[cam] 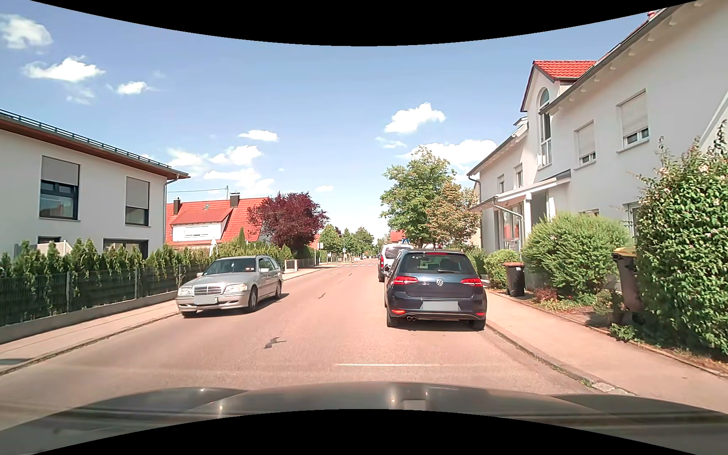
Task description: Follow the waypoints while adhering to traffic rules and regulations
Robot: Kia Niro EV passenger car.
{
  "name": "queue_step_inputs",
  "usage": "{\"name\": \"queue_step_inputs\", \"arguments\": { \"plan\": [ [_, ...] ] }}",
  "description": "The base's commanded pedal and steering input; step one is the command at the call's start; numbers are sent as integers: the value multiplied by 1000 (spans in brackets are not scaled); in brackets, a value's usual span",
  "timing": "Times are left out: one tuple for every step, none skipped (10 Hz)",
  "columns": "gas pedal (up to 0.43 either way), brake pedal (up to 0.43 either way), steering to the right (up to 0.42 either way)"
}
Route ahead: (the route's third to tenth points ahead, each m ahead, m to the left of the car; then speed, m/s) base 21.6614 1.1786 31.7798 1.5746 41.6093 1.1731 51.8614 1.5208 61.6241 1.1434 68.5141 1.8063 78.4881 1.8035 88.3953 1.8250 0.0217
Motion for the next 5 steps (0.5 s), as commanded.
{"name": "queue_step_inputs", "arguments": {
  "plan": [
    [0, 238, 37],
    [0, 238, 37],
    [0, 238, 37],
    [0, 238, 36],
    [0, 238, 37]
  ]
}}
